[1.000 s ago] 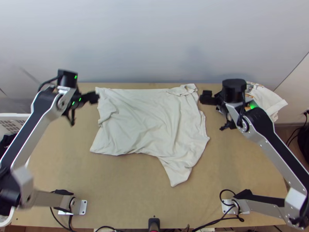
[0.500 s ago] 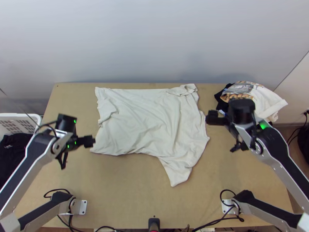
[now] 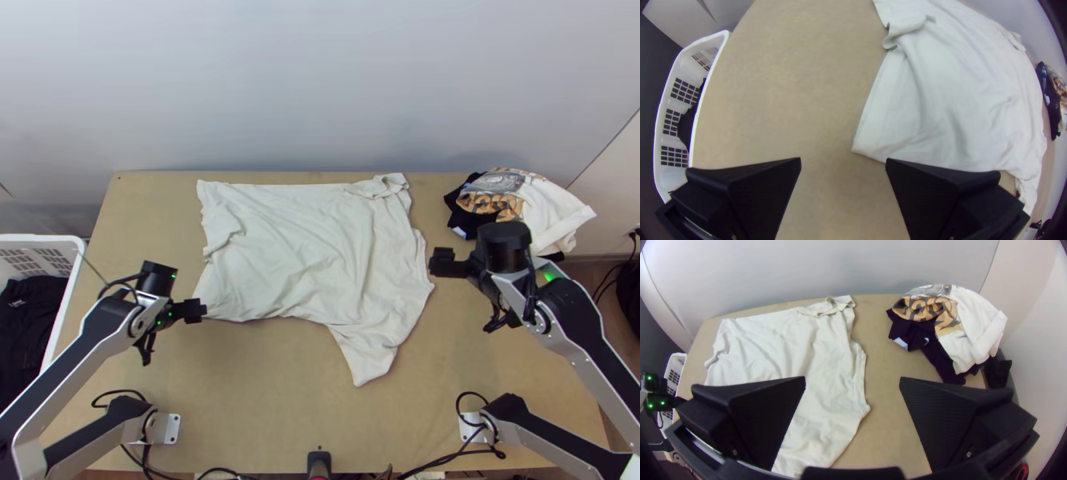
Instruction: Fold the t-shirt
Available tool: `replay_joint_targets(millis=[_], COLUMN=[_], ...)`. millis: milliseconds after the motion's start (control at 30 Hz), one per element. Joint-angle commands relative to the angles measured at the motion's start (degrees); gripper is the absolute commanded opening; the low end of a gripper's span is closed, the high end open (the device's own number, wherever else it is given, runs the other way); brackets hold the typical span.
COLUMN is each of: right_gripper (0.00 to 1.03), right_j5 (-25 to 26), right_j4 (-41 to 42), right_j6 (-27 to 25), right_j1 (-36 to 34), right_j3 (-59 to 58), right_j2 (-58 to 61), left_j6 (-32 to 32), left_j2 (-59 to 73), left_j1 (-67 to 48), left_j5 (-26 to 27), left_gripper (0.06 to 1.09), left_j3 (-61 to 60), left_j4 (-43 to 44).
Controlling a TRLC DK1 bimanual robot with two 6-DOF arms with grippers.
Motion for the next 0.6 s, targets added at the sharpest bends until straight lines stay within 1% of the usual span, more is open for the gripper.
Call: replay_joint_targets(millis=[0,167,267,300,367,400,467,500,533,567], right_gripper=[0.98,0.98,0.98,0.98,0.98,0.98,0.98,0.98,0.98,0.98], right_j5=[-1.46,-1.55,-1.63,-1.72,-1.81,-1.81,-1.90,-1.81,-1.90,-1.90], right_j4=[-2.19,-2.19,-2.19,-2.11,-2.11,-2.11,-2.02,-1.93,-1.93,-1.93], right_j6=[0.24,0.33,0.24,0.24,0.24,0.24,0.24,0.24,0.24,0.33], right_j1=[0.49,0.49,0.49,0.58,0.66,0.66,0.66,0.58,0.58,0.58], right_j3=[-1.21,-1.65,-1.65,-1.65,-1.65,-1.56,-1.56,-1.56,-1.65,-1.65], right_j2=[-0.59,-0.68,-0.68,-0.59,-0.59,-0.42,-0.33,-0.33,-0.24,-0.24], left_j6=[-0.66,-1.19,-2.15,-2.24,-2.59,-2.68,-2.77,-2.86,-3.03,-3.03], left_j2=[6.14,10.71,12.91,13.35,14.05,14.23,14.66,14.93,15.19,15.19], left_j1=[-1.07,-1.69,-2.48,-2.83,-3.09,-3.09,-3.09,-3.09,-3.09,-3.09], left_j5=[-0.37,-0.37,-0.37,-0.37,-0.37,-0.37,-0.37,-0.37,-0.72,-1.60], left_gripper=[0.99,0.99,0.99,0.97,0.85,0.81,0.80,0.75,0.64,0.56], left_j3=[-1.86,-0.80,0.25,0.43,0.43,0.34,0.08,-0.10,-0.10,-0.19], left_j4=[6.74,9.73,9.99,9.99,9.99,10.17,10.60,10.60,10.69,10.78])
